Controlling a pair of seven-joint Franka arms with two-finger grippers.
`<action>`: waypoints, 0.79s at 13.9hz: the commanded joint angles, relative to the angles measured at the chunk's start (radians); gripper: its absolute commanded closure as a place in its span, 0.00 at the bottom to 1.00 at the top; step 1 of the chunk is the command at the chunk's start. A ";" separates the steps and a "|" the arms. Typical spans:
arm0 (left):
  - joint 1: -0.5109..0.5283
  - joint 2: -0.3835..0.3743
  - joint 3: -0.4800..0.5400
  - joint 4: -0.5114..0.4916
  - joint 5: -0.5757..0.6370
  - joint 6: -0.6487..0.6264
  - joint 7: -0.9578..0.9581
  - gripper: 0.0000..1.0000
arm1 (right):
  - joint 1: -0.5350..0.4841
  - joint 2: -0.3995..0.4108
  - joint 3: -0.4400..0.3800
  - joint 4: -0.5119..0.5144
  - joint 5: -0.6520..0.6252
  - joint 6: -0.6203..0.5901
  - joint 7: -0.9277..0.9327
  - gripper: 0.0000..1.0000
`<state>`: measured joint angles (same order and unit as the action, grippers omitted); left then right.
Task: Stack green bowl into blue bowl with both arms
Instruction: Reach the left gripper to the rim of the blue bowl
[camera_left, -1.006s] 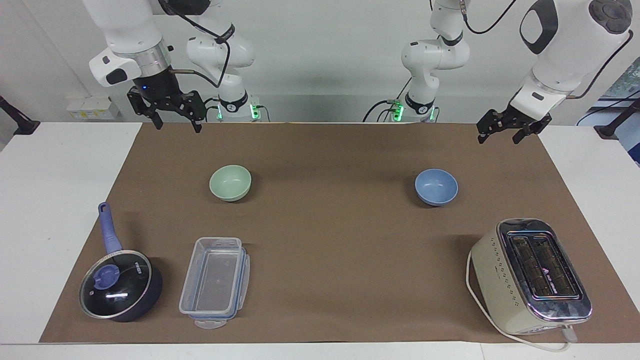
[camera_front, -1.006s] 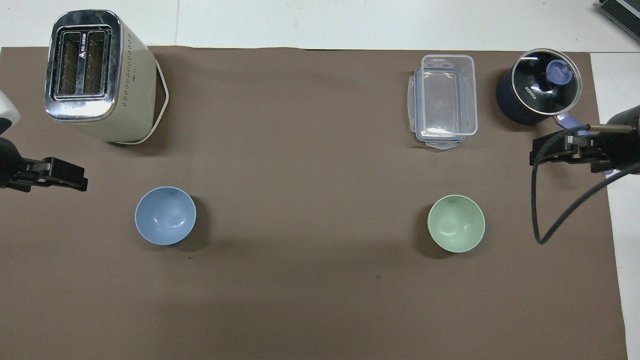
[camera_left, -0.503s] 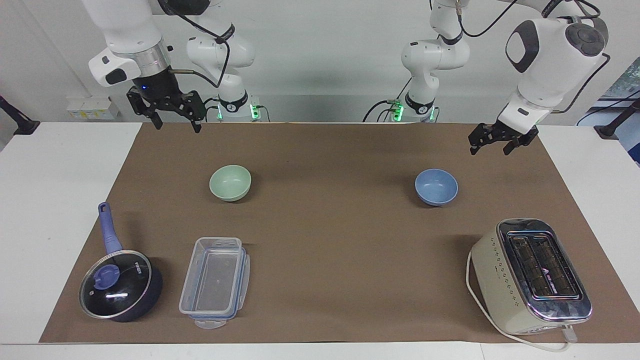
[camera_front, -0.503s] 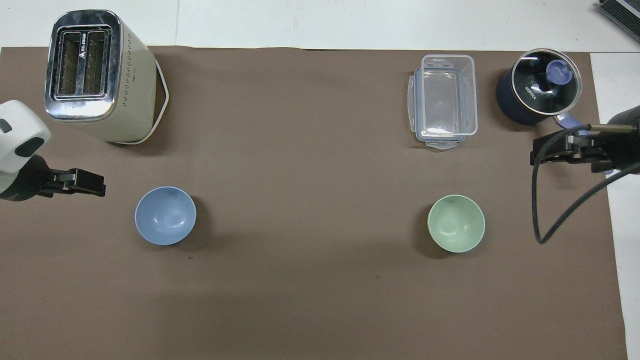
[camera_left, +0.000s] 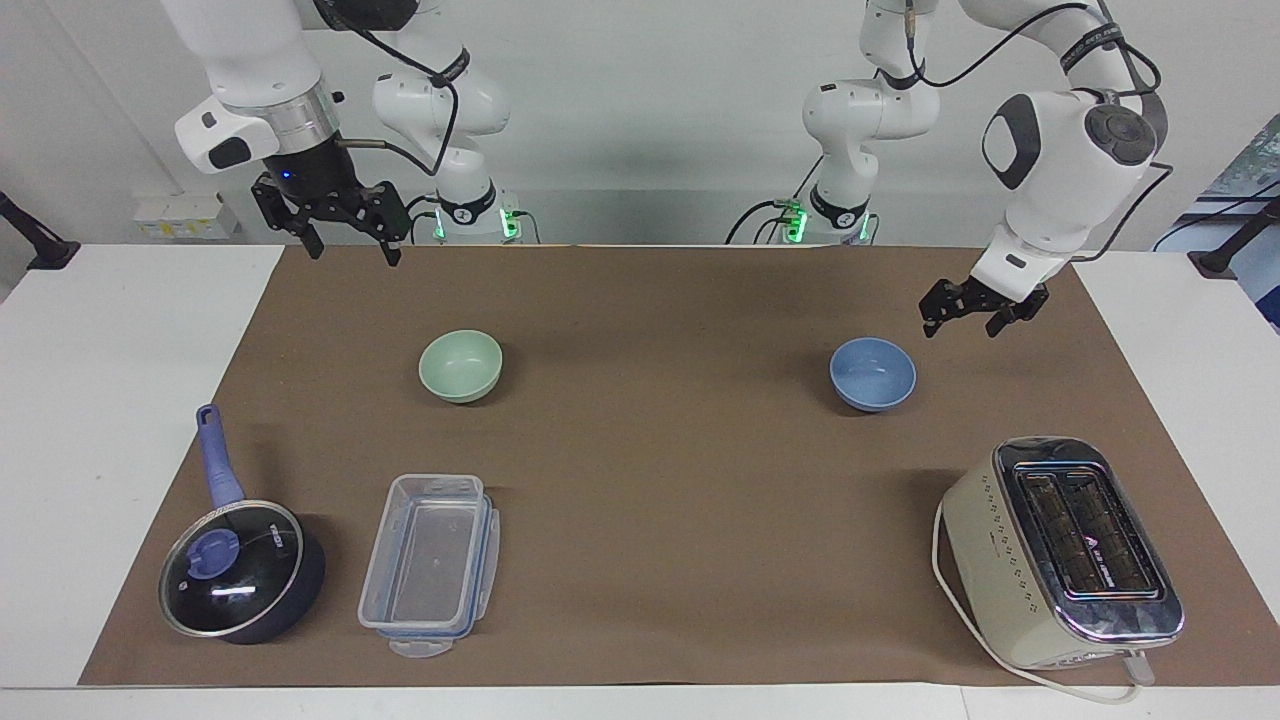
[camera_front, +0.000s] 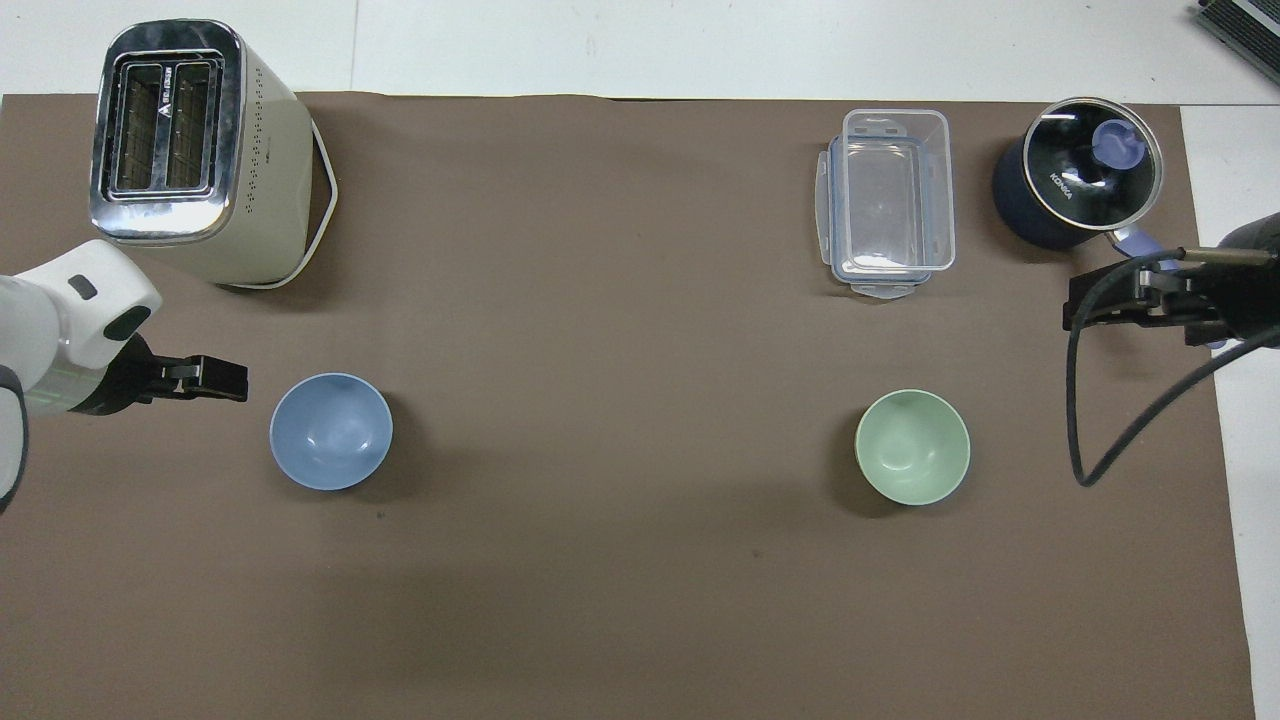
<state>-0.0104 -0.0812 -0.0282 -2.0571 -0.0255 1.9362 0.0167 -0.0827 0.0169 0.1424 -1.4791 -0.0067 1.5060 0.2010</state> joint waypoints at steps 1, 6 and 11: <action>-0.008 -0.032 0.001 -0.095 0.007 0.079 -0.001 0.00 | -0.008 0.003 0.000 0.005 -0.001 -0.010 0.011 0.00; -0.026 -0.005 -0.001 -0.268 -0.025 0.307 -0.003 0.00 | -0.014 -0.003 0.000 -0.003 -0.001 -0.009 0.009 0.00; -0.042 0.021 -0.001 -0.331 -0.025 0.374 -0.001 1.00 | -0.015 -0.009 0.000 -0.013 -0.001 -0.007 0.008 0.00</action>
<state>-0.0380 -0.0468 -0.0391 -2.3693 -0.0375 2.2882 0.0140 -0.0859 0.0174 0.1386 -1.4821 -0.0067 1.5053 0.2010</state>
